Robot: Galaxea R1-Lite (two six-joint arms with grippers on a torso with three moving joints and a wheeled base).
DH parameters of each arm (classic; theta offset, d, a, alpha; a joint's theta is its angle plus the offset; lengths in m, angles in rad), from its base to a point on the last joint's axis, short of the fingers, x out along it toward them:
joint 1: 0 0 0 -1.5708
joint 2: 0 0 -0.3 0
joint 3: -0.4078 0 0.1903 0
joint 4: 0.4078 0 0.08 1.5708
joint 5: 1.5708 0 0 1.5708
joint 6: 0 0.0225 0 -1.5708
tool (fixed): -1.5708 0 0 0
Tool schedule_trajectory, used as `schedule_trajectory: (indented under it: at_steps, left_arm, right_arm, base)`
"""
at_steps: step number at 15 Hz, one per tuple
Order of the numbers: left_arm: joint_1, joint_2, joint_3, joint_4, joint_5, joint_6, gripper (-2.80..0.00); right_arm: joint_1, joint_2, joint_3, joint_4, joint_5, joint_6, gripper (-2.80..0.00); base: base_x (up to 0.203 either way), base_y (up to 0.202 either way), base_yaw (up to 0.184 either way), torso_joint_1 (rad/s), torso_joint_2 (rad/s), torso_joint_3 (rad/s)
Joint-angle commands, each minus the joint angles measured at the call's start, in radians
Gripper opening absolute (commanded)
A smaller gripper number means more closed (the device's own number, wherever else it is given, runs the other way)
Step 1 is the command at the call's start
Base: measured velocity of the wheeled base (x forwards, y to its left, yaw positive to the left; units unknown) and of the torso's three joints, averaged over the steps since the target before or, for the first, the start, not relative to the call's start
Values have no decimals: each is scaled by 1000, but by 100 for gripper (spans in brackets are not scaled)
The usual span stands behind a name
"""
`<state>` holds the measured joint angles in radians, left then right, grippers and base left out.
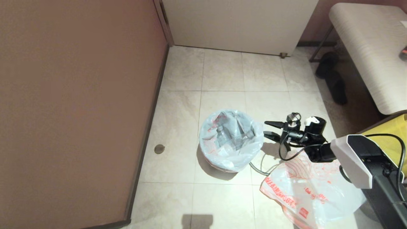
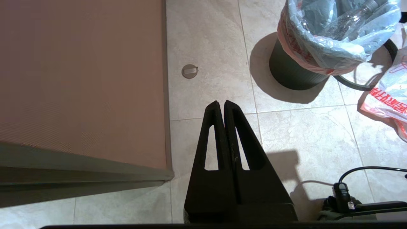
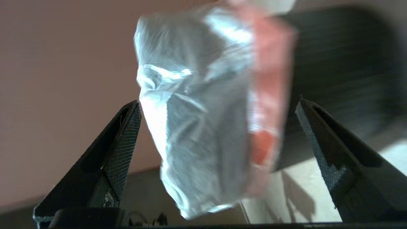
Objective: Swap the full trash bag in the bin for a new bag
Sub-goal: Place the trash bag on the floor
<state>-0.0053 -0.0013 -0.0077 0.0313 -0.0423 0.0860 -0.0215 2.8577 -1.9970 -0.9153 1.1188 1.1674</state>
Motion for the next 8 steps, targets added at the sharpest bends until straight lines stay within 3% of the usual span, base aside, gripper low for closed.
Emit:
schedule_trajectory:
  at_steps: [1, 3, 8]
  left_arm:
    - [0, 1, 0, 0, -1, 0, -280]
    - [1, 1, 0, 1, -1, 1, -280]
    - [-1, 1, 0, 1, -1, 1, -280]
  right_arm:
    - [27, 9, 0, 1, 6, 3, 0]
    - [49, 19, 0, 36, 0, -55, 0]
    - [66, 9, -2, 39, 0, -74, 0]
  base:
    - [0, 0, 0, 0, 0, 0]
    - [0, 0, 0, 0, 0, 0]
    - [0, 0, 0, 0, 0, 0]
